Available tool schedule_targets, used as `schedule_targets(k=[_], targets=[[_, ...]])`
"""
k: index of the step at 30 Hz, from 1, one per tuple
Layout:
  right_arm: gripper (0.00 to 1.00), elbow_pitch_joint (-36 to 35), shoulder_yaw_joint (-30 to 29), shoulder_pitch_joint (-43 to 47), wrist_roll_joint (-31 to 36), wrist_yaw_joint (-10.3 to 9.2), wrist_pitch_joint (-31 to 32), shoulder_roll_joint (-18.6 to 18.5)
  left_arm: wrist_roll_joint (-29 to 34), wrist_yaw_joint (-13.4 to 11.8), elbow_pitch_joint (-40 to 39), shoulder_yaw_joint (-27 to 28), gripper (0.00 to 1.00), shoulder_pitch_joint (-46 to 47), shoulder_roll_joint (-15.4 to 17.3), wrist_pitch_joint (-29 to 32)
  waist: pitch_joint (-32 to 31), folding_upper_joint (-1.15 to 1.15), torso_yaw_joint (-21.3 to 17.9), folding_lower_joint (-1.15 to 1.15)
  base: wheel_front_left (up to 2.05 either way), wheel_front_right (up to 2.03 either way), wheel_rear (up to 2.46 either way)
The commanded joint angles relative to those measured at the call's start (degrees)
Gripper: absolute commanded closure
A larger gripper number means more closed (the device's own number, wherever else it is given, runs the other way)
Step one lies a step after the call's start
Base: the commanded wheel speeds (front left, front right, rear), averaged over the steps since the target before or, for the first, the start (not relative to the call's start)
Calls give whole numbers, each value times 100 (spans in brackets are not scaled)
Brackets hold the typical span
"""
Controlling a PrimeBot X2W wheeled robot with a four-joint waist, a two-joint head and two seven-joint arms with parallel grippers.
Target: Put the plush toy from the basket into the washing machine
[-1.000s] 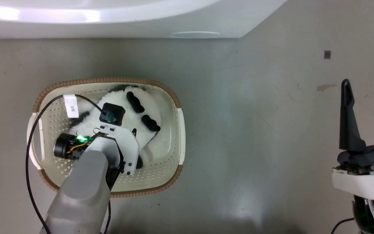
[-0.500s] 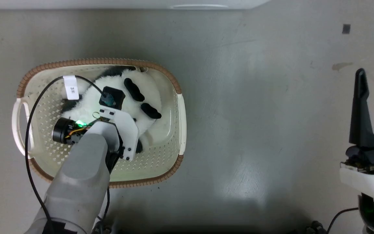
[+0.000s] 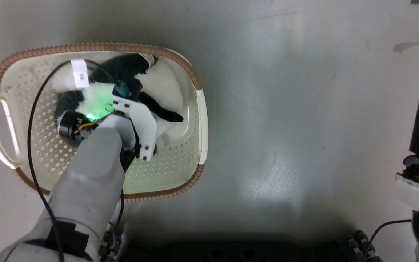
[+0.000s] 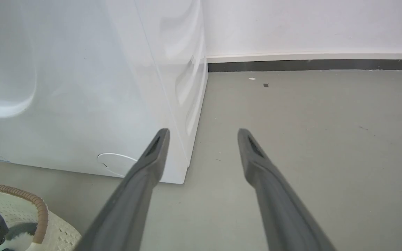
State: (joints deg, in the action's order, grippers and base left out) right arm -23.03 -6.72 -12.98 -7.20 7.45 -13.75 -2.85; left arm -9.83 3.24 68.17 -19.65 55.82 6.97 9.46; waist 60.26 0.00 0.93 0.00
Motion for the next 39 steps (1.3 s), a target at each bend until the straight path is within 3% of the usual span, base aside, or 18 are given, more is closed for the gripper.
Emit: schedule_targets(k=[1, 3, 4, 5, 23, 30, 39], targets=[[0, -79, -16, -149, -37, 3, -54, -2, -37, -7, 227, -36, 0, 122, 106, 18, 102, 0, 9, 0, 0, 0, 0], [0, -117, -15, -187, -49, 3, -77, -2, -12, 6, 343, -133, 0, 234, 140, -3, 200, 0, 10, 0, 0, 0, 0], [0, -135, -14, -208, -55, 3, -89, -2, 6, 25, 402, -192, 93, 283, 158, 3, 248, 0, 8, 0, 0, 0, 0], [0, -151, -15, -231, -64, 3, -101, -2, 3, 60, 461, -235, 100, 324, 173, 35, 296, 0, 5, 0, 0, 0, 0], [0, 106, -5, -399, -235, 3, -125, -3, -111, 166, 579, -422, 100, 329, 342, -583, 2, 0, -73, 0, 0, 0, 0], [0, 403, 12, -425, -337, 3, -125, -3, -179, 245, 579, -485, 100, 153, 297, -962, -504, 0, -68, 0, 0, 0, 0], [0, 864, 103, -190, -433, 3, -125, -3, -222, 326, 579, -635, 100, -377, 184, -1659, -1620, 0, 21, 0, 0, 0, 0]])
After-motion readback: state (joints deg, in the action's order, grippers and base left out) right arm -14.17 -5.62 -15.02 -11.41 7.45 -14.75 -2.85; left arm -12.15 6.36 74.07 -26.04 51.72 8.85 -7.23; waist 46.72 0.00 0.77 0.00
